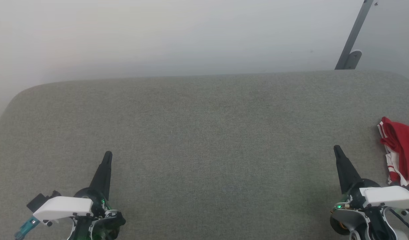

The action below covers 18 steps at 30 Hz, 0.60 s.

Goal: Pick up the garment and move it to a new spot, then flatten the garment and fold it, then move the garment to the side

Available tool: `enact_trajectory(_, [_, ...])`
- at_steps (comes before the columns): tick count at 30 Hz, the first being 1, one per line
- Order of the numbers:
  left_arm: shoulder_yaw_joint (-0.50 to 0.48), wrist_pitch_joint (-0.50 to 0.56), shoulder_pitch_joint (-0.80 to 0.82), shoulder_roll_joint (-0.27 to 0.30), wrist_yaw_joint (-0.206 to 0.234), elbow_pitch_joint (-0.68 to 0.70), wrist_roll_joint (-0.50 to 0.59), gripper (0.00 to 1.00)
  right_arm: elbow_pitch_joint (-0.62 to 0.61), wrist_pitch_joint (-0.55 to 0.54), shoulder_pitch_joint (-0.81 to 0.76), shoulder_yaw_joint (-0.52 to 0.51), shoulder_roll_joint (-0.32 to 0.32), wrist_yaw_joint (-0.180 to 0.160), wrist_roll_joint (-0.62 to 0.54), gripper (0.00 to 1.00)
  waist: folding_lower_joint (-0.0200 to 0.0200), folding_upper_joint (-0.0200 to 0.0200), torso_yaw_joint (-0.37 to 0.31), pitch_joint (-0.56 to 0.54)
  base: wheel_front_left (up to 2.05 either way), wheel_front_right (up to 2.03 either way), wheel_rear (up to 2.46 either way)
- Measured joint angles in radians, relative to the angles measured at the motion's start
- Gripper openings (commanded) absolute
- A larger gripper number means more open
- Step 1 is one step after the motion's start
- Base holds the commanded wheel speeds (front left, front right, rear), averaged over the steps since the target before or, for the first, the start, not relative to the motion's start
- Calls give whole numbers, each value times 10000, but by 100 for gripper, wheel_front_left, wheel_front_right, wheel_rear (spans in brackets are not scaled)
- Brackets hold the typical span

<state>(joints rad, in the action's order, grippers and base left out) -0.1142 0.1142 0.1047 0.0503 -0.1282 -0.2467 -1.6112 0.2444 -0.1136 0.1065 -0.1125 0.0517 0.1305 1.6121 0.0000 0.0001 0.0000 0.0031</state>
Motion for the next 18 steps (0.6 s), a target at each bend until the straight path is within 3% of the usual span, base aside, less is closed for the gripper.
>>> enact_trajectory(18, [0,0,0,0,0,0,0,0,0,-8,1,-6,-4,0,0,0,0,0,0,0,0,0,0])
